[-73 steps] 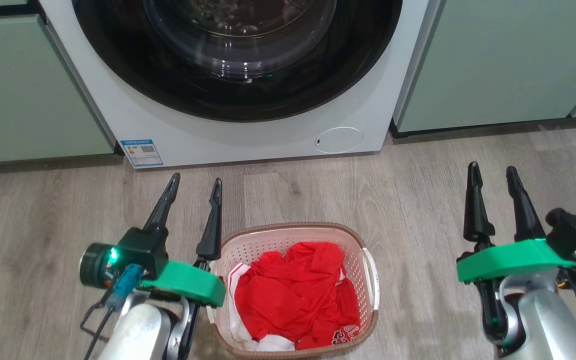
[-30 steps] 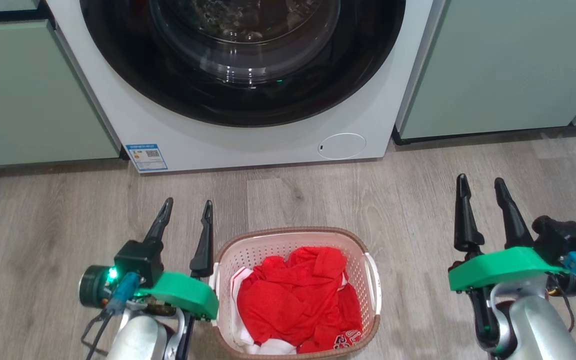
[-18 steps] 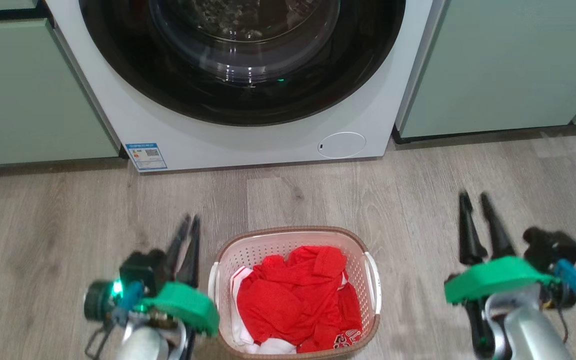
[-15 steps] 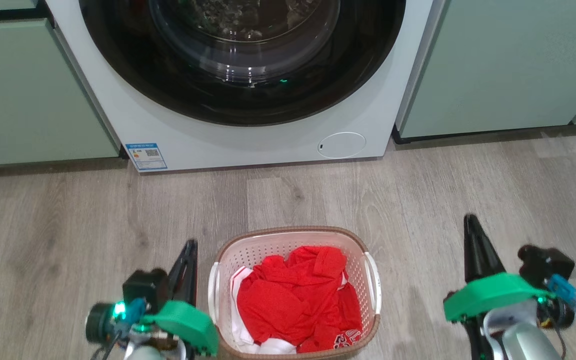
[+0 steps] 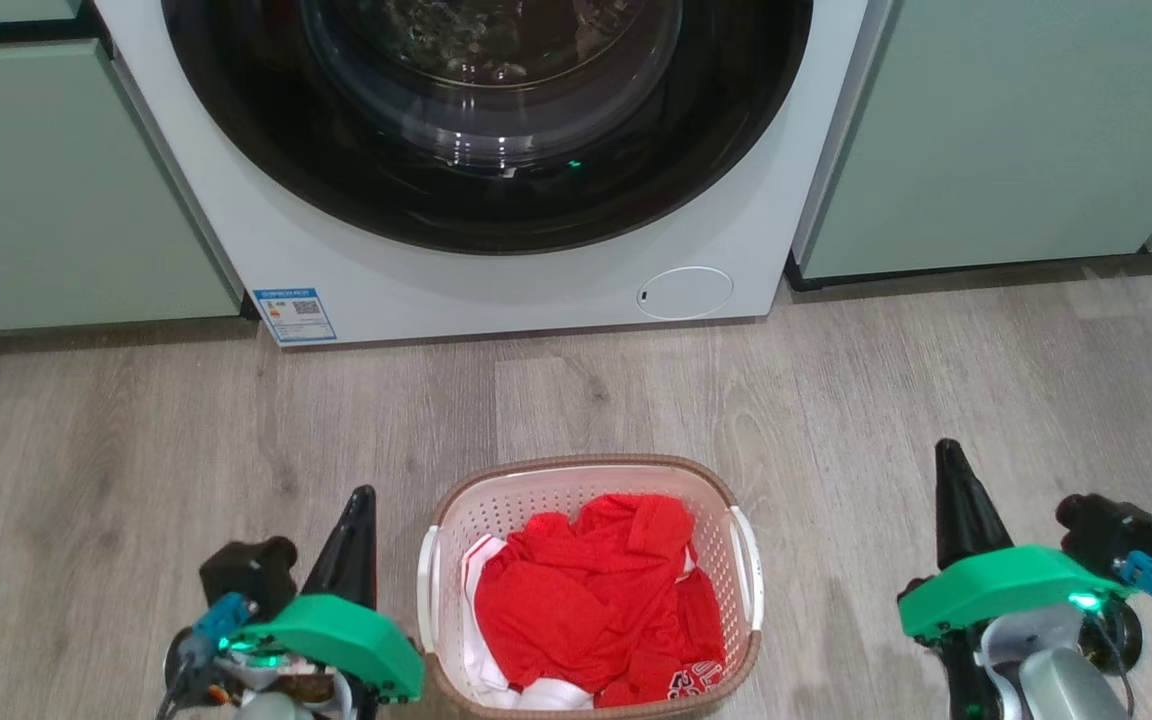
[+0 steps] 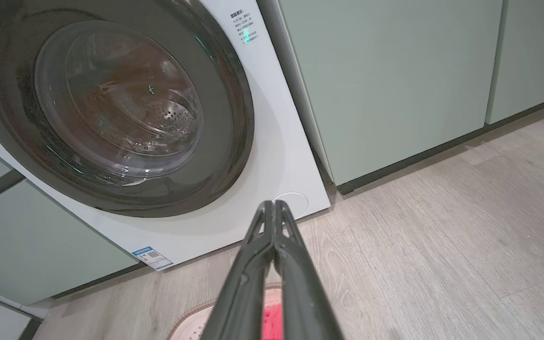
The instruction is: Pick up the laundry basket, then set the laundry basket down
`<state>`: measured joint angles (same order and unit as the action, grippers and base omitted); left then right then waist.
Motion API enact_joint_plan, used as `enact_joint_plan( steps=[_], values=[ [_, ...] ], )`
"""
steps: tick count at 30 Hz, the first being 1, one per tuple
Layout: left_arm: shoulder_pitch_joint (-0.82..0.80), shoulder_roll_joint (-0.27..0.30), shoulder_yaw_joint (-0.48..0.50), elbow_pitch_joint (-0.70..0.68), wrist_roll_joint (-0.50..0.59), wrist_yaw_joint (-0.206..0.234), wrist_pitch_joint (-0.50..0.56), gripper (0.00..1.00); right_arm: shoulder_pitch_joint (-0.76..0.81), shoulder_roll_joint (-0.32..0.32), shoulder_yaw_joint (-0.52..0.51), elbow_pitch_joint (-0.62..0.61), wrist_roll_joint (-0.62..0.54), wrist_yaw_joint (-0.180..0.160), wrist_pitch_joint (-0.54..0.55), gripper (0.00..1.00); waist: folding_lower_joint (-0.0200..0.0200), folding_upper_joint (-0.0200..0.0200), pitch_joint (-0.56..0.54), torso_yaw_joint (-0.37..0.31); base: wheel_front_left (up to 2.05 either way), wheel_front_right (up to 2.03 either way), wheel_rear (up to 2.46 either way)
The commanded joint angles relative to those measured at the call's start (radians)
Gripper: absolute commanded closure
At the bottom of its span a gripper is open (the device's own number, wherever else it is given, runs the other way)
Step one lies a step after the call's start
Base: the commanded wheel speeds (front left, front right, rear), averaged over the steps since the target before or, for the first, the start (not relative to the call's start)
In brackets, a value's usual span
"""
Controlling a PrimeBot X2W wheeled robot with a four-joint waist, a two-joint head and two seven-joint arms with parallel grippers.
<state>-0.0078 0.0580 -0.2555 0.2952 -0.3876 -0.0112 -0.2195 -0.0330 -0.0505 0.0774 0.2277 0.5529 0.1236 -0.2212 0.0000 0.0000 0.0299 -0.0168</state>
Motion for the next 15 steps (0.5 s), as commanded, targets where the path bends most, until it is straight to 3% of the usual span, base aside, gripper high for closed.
enact_joint_plan(
  steps=[1,15],
  values=[
    [-0.051,0.004,0.017,-0.032,-0.02,-0.006,0.004,1.0,-0.041,-0.009,-0.006,-0.029,0.019,0.001,0.005,1.0,0.0,0.0,0.0,0.0,0.0,0.0,0.0],
    [-0.058,0.009,0.054,-0.033,-0.183,-0.021,0.04,1.0,-0.045,-0.014,-0.021,-0.023,0.161,0.002,0.041,1.0,0.0,0.0,-0.004,0.002,0.0,0.0,0.0]
  ],
)
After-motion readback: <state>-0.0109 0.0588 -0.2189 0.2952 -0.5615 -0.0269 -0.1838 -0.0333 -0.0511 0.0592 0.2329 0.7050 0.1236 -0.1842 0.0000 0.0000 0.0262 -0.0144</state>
